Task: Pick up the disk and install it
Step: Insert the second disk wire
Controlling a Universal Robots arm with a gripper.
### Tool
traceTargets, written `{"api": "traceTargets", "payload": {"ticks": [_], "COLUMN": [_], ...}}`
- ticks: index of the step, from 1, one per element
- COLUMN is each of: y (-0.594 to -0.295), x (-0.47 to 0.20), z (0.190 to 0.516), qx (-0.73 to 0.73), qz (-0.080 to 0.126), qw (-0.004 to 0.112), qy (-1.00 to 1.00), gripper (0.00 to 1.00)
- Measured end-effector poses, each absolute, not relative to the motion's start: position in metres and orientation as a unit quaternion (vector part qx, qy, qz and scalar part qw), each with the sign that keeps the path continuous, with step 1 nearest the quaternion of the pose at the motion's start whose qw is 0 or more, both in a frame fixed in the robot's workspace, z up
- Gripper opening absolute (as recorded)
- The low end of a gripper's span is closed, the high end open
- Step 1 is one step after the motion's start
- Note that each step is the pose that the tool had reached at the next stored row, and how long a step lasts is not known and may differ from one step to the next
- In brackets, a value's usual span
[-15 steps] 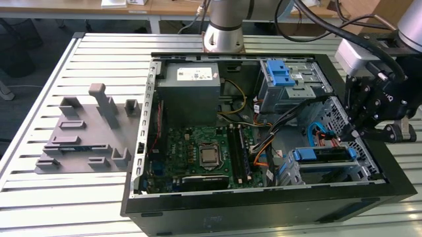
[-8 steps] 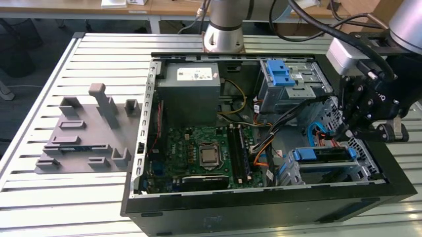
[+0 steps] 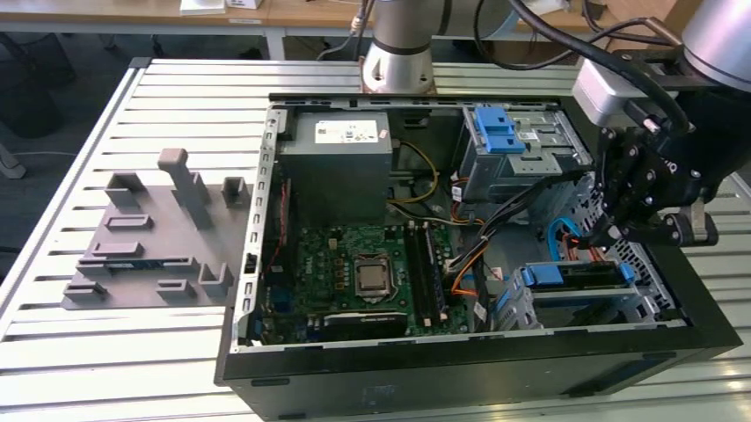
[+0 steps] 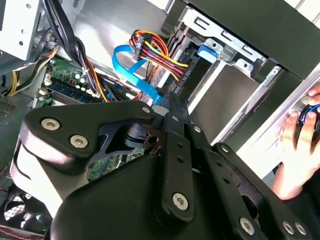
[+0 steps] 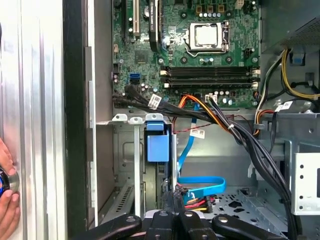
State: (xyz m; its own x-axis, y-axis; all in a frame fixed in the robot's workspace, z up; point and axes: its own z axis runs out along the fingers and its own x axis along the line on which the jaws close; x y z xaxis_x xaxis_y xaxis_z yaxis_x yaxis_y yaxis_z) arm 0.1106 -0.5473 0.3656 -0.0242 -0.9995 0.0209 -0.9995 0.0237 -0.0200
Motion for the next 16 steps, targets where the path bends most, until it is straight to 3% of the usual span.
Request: {"api": "traceTargets", "payload": {"ticks": [11,12,16], "y": [-0.54,-0.5393,-0.538], "x": [0.1065,0.106,0.1045], "z": [0.3648,0.3648,0.3642], "qx": [0.699,0.699,0.699], "qz": [0.014,0.014,0.015], "qw": [0.0,0.0,0.001], "qy": [-0.715,-0.715,-0.715], "gripper": [0.11,0.17,0.18]}}
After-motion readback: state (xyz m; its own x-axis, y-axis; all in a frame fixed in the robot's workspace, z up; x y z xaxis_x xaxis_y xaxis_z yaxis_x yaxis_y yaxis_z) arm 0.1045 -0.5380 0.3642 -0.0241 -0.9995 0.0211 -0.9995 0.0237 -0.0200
